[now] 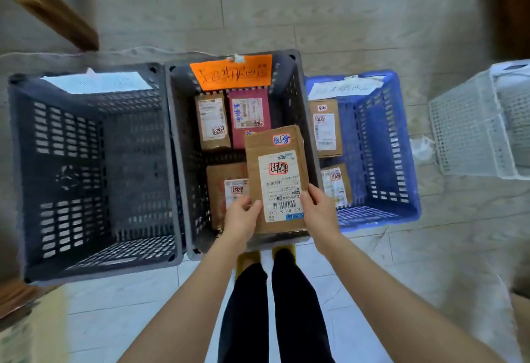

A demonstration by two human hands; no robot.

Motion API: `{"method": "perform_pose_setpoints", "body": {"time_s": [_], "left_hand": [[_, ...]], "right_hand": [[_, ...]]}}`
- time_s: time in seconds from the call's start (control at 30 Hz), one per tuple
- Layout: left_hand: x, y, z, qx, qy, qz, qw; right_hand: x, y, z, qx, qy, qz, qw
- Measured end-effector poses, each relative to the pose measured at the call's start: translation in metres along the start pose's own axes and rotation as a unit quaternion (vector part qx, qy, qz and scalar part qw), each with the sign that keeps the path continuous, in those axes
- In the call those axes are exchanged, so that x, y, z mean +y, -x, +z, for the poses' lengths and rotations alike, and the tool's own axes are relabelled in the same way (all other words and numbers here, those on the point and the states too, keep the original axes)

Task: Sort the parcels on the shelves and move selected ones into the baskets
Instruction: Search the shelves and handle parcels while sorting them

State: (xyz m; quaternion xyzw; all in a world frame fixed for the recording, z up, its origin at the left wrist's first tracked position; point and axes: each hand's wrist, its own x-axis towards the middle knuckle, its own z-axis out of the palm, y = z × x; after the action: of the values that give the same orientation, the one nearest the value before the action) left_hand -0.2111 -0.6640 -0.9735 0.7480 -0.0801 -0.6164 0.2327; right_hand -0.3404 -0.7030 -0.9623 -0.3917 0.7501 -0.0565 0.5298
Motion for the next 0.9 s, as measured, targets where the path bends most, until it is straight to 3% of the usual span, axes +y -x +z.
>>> {"method": "perform_pose_setpoints", "body": {"time_s": [0.23, 0.4, 0.67, 0.9], "left_hand": [[-0.065, -0.119, 0.032, -0.004, 0.020, -0.063, 0.998], [-0.097, -0.163, 0.046, 0.034, 0.029, -0.090, 0.995], [-0.107, -0.201, 0.057, 0.075, -0.188, -0.011, 0.979], [-0.110, -0.206, 0.071, 0.081, -0.218, -0.007, 0.973]], "right_hand": [[0.068, -0.095, 0.051, 0.030, -0.020, 0.052, 0.998], [0.104, -0.137, 0.073, 0.022, -0.009, 0.079, 0.997], [0.125, -0.197, 0.088, -0.018, 0.042, 0.113, 0.993], [0.130, -0.212, 0.094, -0.002, 0.096, 0.137, 0.986]]}}
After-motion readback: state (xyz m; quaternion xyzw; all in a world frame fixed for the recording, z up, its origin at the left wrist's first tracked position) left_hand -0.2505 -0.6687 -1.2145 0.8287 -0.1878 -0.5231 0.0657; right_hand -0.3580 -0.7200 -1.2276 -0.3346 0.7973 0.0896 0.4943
